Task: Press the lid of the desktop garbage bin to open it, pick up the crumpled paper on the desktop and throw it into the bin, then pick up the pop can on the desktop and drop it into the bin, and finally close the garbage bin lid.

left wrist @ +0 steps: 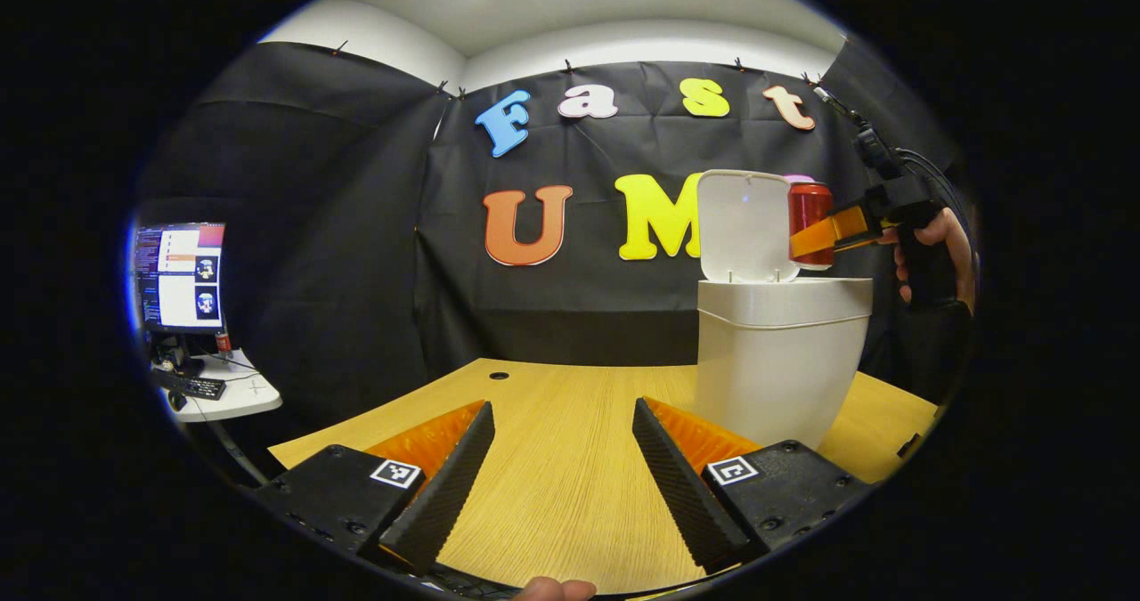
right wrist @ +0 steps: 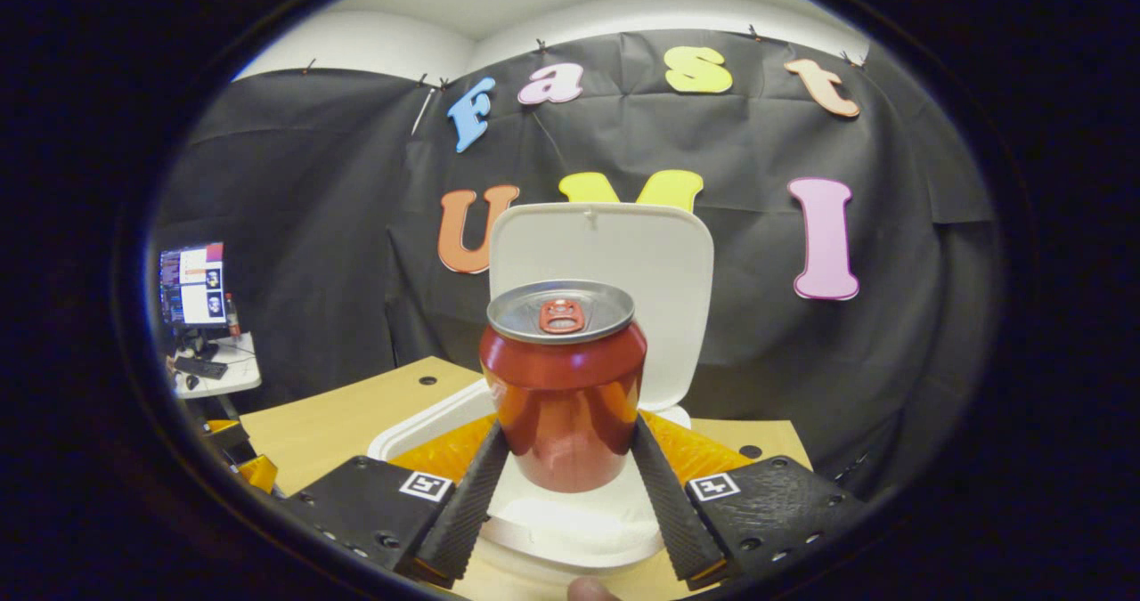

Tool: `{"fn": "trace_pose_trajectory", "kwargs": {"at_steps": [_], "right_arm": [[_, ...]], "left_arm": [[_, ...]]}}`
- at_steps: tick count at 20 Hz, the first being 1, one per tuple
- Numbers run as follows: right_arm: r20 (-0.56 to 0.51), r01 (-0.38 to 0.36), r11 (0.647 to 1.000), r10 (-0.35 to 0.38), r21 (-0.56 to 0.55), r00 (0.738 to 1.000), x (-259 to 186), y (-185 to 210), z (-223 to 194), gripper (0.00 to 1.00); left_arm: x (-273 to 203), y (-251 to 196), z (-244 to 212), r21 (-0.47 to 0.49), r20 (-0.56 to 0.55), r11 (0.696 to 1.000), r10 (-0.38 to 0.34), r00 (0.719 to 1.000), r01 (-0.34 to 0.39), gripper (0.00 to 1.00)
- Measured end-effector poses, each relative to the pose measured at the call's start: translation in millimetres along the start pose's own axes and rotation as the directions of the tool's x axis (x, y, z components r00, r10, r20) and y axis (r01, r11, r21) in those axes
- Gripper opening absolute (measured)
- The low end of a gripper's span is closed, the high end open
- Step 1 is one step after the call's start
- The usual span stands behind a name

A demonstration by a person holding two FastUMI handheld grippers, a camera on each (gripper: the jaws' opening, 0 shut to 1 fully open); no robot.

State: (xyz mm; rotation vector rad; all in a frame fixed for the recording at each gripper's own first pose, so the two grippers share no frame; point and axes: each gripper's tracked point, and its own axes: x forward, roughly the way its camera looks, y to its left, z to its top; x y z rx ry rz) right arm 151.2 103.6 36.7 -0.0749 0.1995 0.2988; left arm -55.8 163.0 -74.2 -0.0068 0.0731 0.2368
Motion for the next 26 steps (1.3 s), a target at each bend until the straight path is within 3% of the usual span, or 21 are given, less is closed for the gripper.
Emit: {"fn": "trace_pose_trajectory", "kwargs": {"at_steps": [7,17,22,26], "right_arm": [[-0.032,-0.017,0.998,0.019,0.059,0.999,9,2,-3,0.81],[0.002,-0.045,0.993,0.045,0.110,0.999,-3,10,11,0.83],[0.089,-0.007,0.995,-0.002,0.103,0.996,-19,7,33,0.85],[0.134,0.063,0.992,-0.078,0.113,0.988,-31,5,47,0.95]], "left_arm": [[3,0,-1,-0.011,-0.008,1.000,0.000,1.000,-0.001,1.00],[0,-13,4,0.001,-0.005,1.000,-0.025,1.000,0.025,1.00],[-2,-15,4,-0.005,0.004,1.000,-0.020,1.000,0.020,1.00],[-2,-23,3,-0.033,0.008,0.999,-0.034,0.999,0.034,1.00]]}}
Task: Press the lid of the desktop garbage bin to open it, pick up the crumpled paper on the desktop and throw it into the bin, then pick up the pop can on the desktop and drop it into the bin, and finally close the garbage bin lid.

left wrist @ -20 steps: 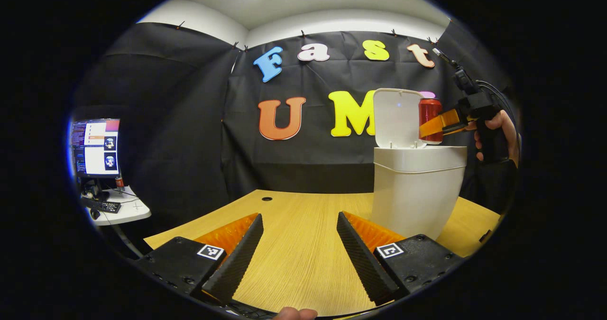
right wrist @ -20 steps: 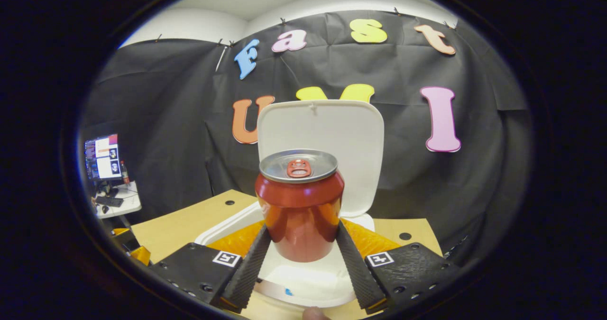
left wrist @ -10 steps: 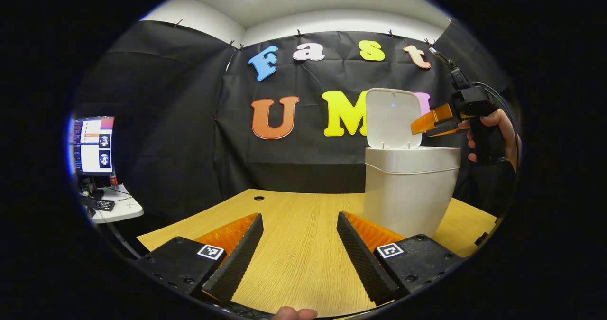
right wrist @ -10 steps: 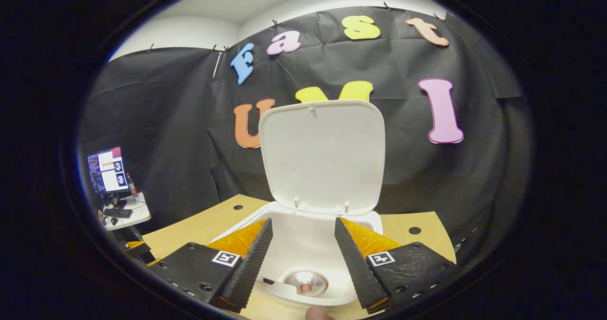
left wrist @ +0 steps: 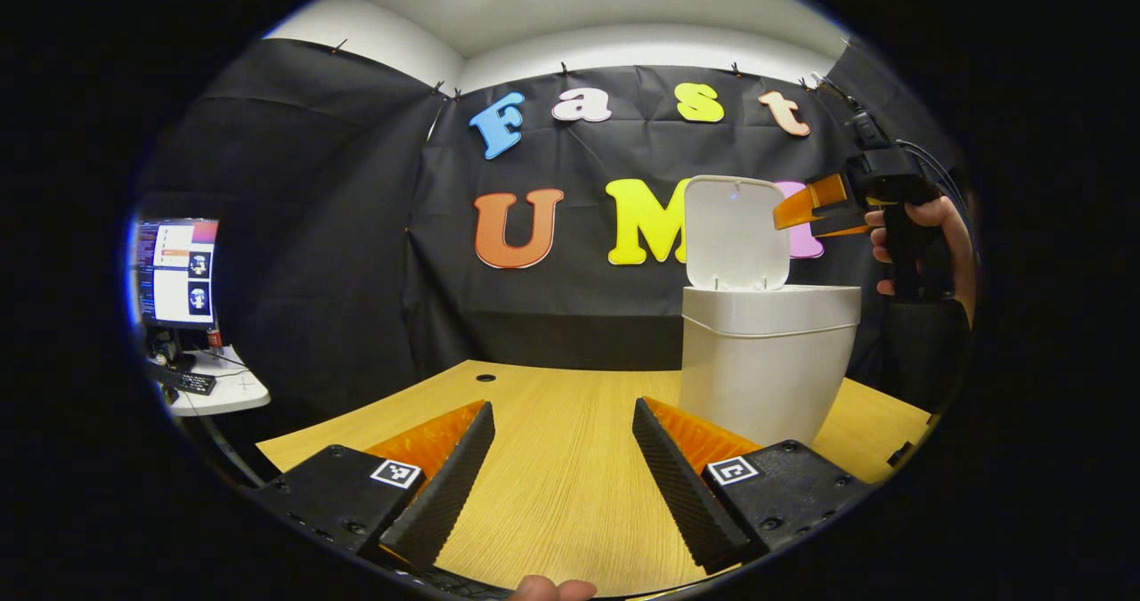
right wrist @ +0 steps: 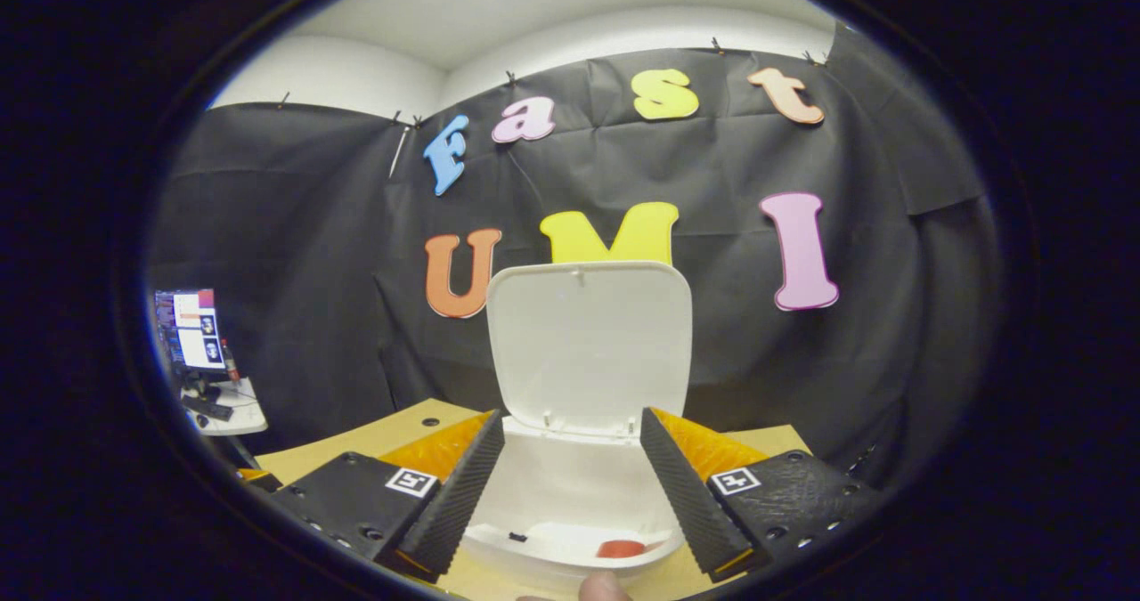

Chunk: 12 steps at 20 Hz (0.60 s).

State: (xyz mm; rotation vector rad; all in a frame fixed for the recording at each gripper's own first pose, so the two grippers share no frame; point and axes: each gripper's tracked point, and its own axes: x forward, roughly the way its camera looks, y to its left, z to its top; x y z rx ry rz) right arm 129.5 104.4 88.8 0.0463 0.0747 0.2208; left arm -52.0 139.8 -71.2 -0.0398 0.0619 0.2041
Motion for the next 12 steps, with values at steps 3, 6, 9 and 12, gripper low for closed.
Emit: {"fn": "trace_pose_trajectory", "kwargs": {"at_steps": [3,6,9,12], "right_arm": [[0.043,0.055,0.998,-0.055,0.001,0.998,-6,-1,20,0.96],[0.086,0.082,0.997,-0.081,-0.003,0.993,-7,-1,44,0.99],[0.091,0.113,0.993,-0.111,-0.021,0.990,6,0,70,0.95],[0.119,0.143,0.987,-0.135,-0.067,0.984,22,3,102,0.95]], "left_arm": [[2,-5,-5,-0.012,-0.007,1.000,-0.008,1.000,0.008,1.00],[3,-9,-6,-0.005,-0.005,1.000,-0.021,1.000,0.021,1.00],[6,-15,-8,-0.022,-0.006,0.998,-0.053,0.999,0.052,1.00],[3,-15,-10,-0.014,-0.013,0.998,-0.062,0.998,0.062,1.00]]}}
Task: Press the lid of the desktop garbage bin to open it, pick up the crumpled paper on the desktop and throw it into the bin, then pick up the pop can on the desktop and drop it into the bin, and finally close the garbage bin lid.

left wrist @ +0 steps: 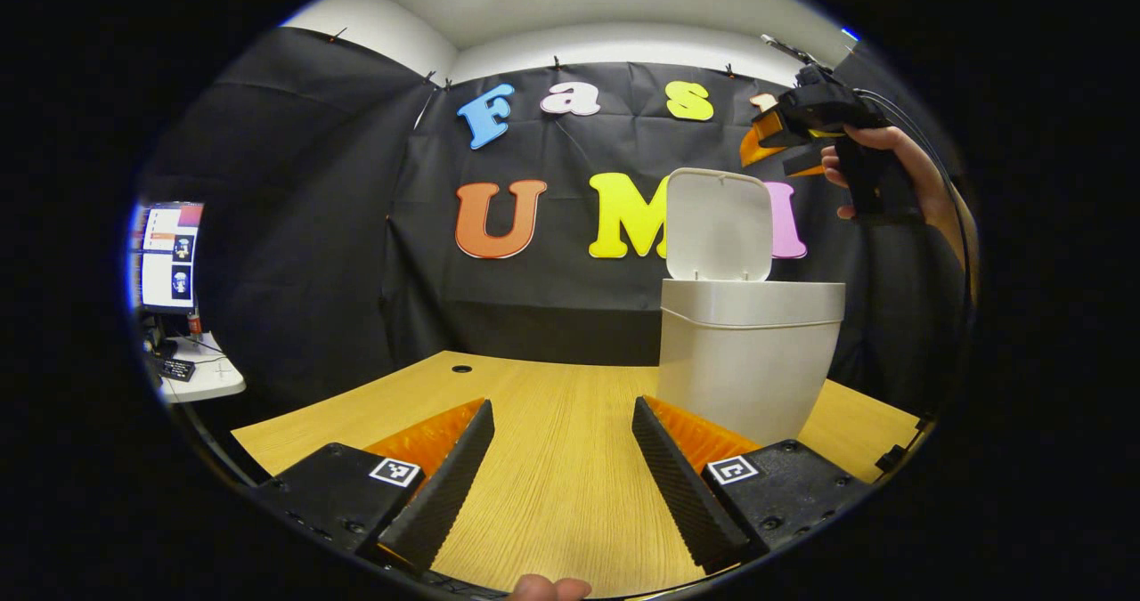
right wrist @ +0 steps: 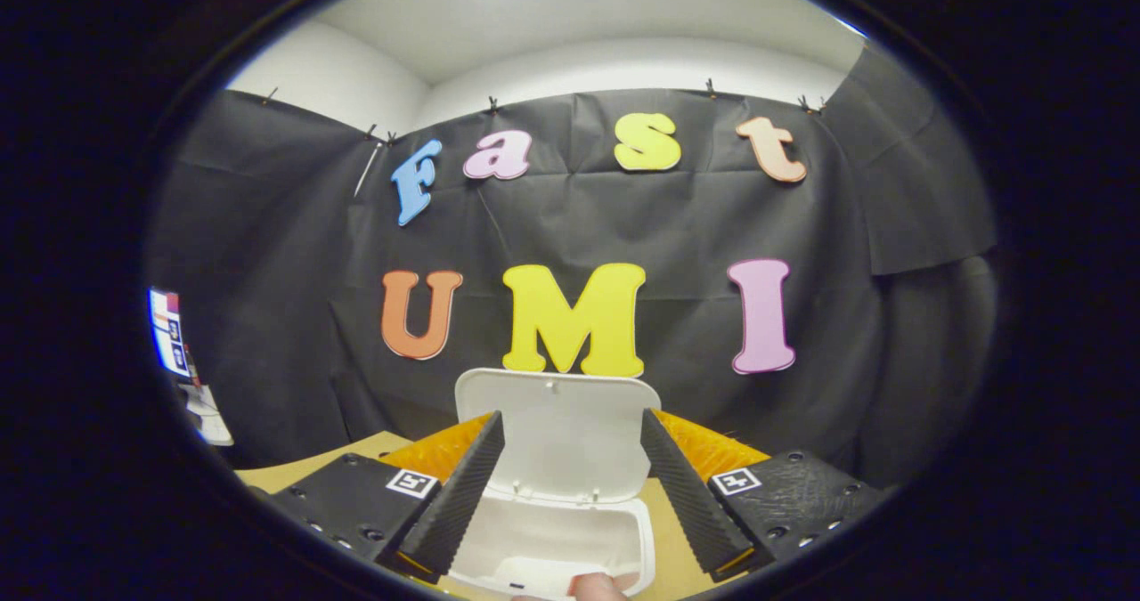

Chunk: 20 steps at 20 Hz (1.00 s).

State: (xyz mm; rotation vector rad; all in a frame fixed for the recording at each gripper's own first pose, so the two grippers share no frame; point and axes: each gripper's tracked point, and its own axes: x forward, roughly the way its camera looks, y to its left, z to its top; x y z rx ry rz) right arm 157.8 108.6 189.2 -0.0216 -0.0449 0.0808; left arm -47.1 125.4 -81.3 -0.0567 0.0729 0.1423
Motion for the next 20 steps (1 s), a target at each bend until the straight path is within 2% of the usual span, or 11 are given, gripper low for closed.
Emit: {"fn": "trace_pose_trajectory", "kwargs": {"at_steps": [2,3,4,7,9,11,12,13,15,19,20], "right_arm": [[0.008,0.006,1.000,-0.005,-0.015,1.000,8,5,12,0.92],[0.016,0.011,1.000,-0.011,-0.027,1.000,14,7,19,0.92],[0.023,0.015,0.999,-0.014,-0.043,1.000,22,11,27,0.97],[0.029,0.025,0.997,-0.023,-0.067,0.999,40,16,40,0.95],[-0.003,0.025,0.998,-0.025,-0.055,1.000,57,17,39,0.97],[-0.037,0.042,0.998,-0.043,-0.043,0.998,78,11,38,0.95],[-0.046,0.047,0.998,-0.049,-0.046,0.998,87,8,36,0.97],[-0.057,0.049,0.997,-0.052,-0.058,0.997,95,7,35,0.95],[-0.100,0.058,0.996,-0.064,-0.068,0.993,109,5,25,0.97],[-0.150,0.052,0.997,-0.059,-0.050,0.987,117,7,13,0.97],[-0.162,0.046,0.998,-0.054,-0.052,0.985,116,7,10,0.93]], "left_arm": [[-2,1,2,0.008,0.008,1.000,0.000,1.000,0.000,1.00],[-3,1,3,0.009,0.009,1.000,-0.003,1.000,0.003,1.00],[-6,-1,6,0.007,0.010,1.000,-0.013,1.000,0.013,1.00],[-10,-7,13,0.012,0.025,0.999,-0.030,0.999,0.030,1.00],[-13,-7,16,0.019,0.032,0.999,-0.033,0.999,0.033,1.00],[-16,-6,21,0.017,0.045,0.999,-0.039,0.998,0.039,1.00],[-18,-4,25,0.017,0.055,0.999,-0.038,0.998,0.038,1.00],[-19,1,28,0.017,0.065,0.999,-0.032,0.997,0.031,1.00],[-19,13,27,0.016,0.071,1.000,-0.007,0.997,0.006,1.00],[-15,22,21,0.008,0.056,1.000,0.006,0.998,-0.006,1.00],[-13,22,20,-0.001,0.053,1.000,0.007,0.999,-0.006,1.00]]}}
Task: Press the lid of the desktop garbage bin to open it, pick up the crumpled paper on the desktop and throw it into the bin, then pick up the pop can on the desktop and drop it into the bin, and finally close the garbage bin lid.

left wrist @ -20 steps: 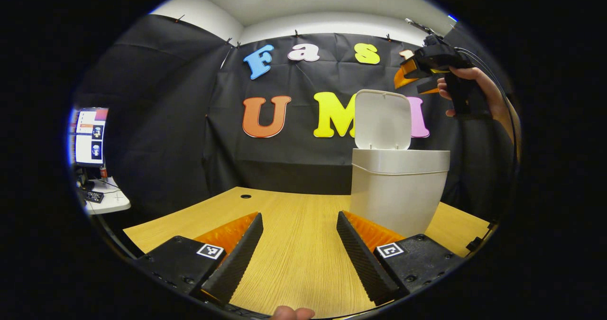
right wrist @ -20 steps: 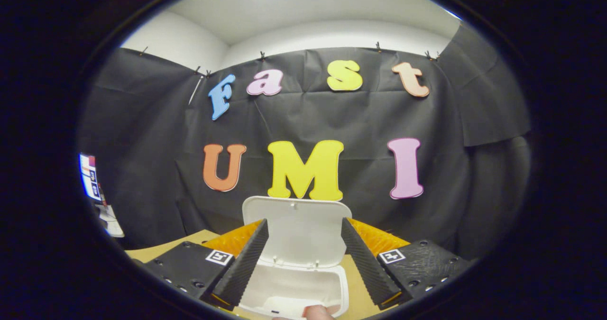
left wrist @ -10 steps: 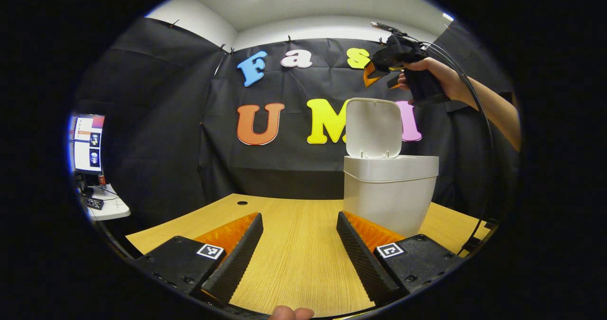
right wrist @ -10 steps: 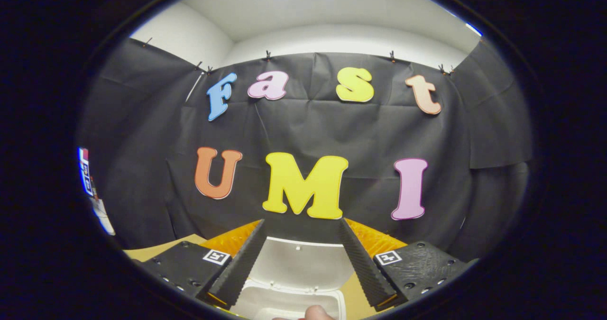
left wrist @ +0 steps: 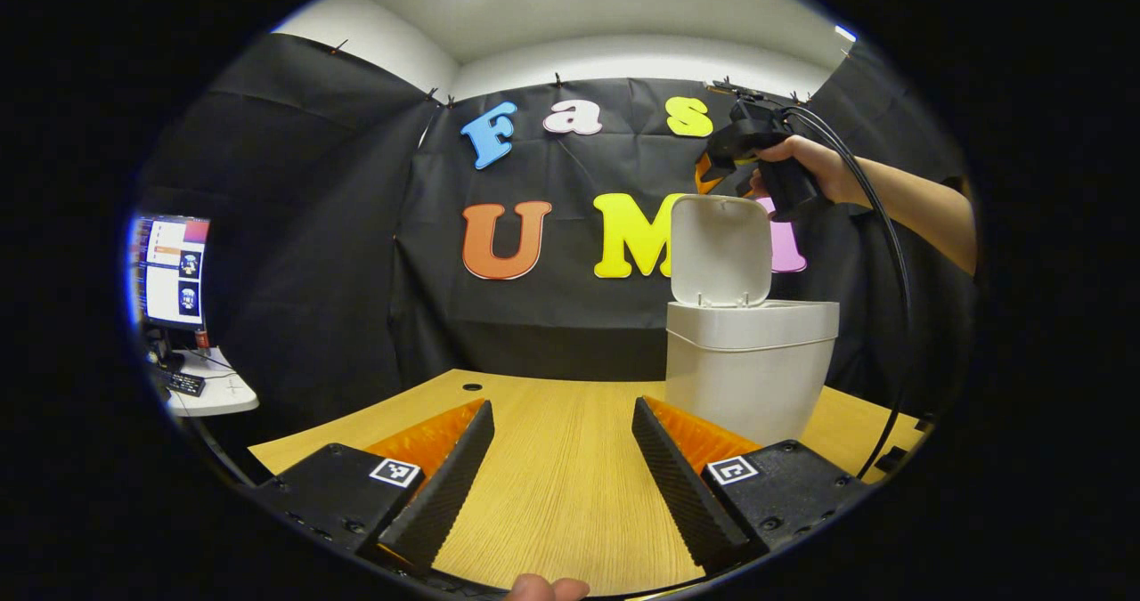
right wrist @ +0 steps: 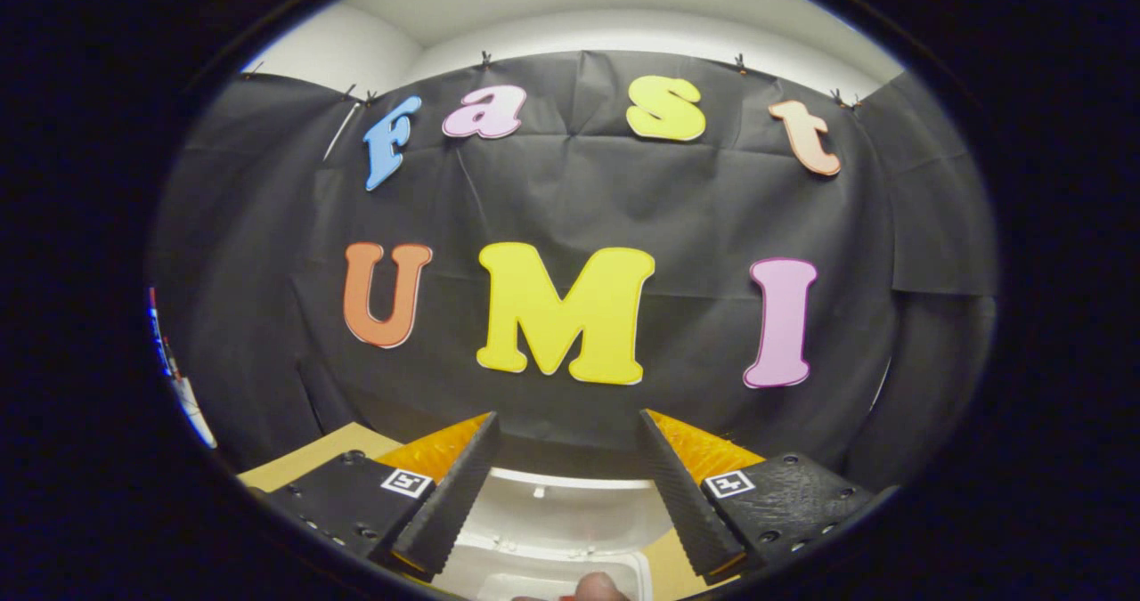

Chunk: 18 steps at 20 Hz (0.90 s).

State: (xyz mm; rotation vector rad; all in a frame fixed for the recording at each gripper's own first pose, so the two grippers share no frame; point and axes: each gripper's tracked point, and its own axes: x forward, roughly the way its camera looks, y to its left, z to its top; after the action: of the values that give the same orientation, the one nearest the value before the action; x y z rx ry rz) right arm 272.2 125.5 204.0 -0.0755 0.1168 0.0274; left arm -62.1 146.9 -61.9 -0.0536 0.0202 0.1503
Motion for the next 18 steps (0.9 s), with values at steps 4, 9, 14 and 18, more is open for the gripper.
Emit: {"fn": "trace_pose_trajectory", "kwargs": {"at_steps": [4,9,14,18], "right_arm": [[-0.034,-0.029,0.997,0.031,0.070,0.999,-7,3,-7,0.95],[-0.044,-0.067,0.994,0.071,0.082,0.997,-34,6,-17,0.94],[-0.038,-0.089,0.995,0.091,0.038,0.995,-58,11,-32,0.94],[-0.057,-0.120,0.991,0.123,0.061,0.991,-76,19,-58,0.93]], "left_arm": [[3,-3,-7,-0.016,-0.017,1.000,-0.010,1.000,0.010,1.00],[1,-4,-4,-0.002,-0.010,1.000,-0.009,1.000,0.009,1.00],[-2,-8,0,0.003,0.004,1.000,-0.013,1.000,0.013,1.00],[-4,-12,4,0.013,0.014,1.000,-0.016,1.000,0.016,1.00]]}}
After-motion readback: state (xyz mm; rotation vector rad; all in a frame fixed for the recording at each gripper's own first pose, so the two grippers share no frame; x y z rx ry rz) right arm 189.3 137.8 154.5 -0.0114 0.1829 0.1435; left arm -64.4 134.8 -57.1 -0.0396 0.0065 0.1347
